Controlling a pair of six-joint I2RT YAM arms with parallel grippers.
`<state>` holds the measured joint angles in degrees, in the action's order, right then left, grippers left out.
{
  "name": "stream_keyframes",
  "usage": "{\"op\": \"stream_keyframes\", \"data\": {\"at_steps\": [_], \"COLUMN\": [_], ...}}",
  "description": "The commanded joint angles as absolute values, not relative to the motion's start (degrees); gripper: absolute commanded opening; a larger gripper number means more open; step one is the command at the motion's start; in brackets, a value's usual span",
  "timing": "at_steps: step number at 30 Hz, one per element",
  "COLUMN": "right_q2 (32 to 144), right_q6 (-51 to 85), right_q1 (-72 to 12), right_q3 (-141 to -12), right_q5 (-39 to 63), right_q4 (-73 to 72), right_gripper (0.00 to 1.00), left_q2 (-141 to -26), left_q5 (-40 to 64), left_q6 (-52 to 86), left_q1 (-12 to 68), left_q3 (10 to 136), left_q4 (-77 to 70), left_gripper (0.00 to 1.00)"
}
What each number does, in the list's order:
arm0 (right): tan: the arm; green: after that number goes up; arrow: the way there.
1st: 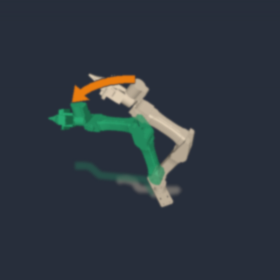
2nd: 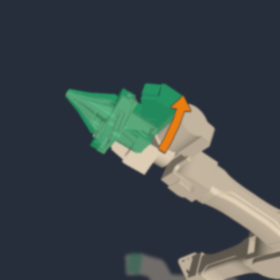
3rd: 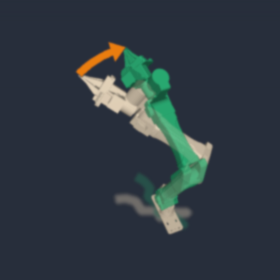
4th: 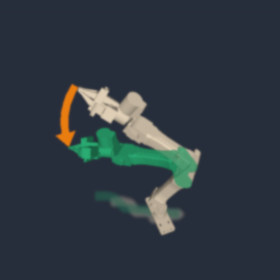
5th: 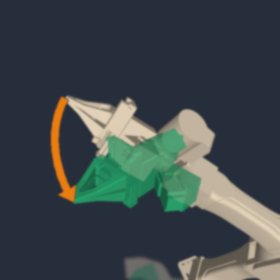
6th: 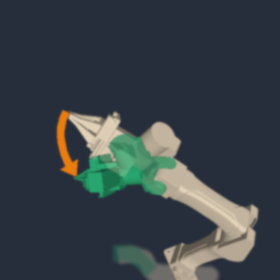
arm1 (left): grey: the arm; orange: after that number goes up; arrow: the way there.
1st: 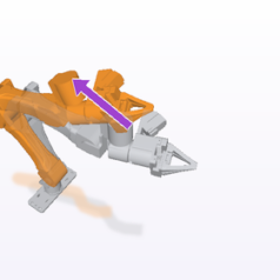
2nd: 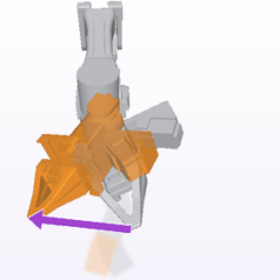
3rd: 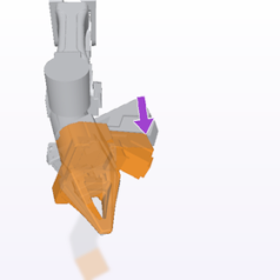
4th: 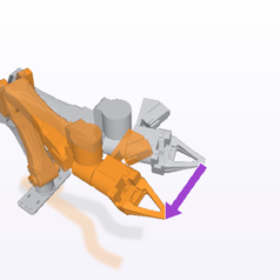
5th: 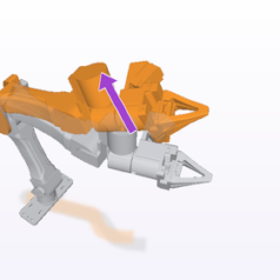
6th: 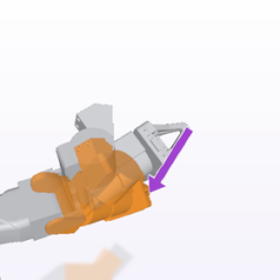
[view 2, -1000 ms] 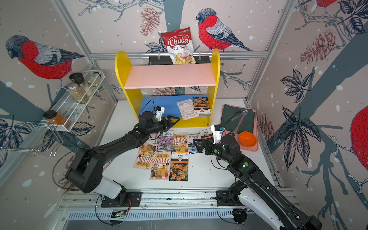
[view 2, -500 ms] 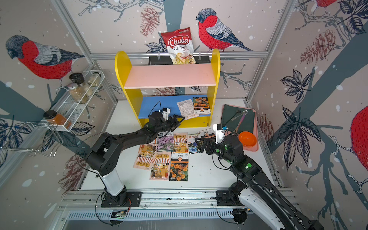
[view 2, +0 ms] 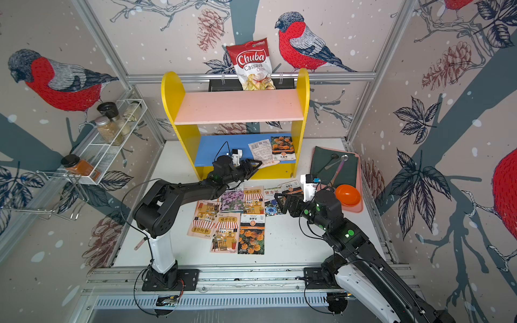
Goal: Take the seed bag off the shelf
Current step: Pick up the seed packet from the shelf.
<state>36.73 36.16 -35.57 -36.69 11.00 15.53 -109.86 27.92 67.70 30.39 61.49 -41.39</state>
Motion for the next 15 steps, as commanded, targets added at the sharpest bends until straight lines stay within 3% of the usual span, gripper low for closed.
{"op": "stream_keyframes", "data": {"at_steps": [1,15], "right_q2": [36.6,35.9], "right_q6": [36.1,36.0], "right_q1": [-35.5,-35.3], "right_q3": [-36.7,-36.6], "right_q5": [10.6,10.3], "right_q4": [15.8,16.5], "right_gripper": [1.00,1.00], "left_q2": [-110.5,-112.8], "left_q5": [28.2,27.9], "left_q6": [68.4,69.1], "left_q1": [30.8,31.2], "left_q3": [62.7,64.1], "left_q4": [-44.5,-44.4], "left_gripper": [0.53,0.29]}}
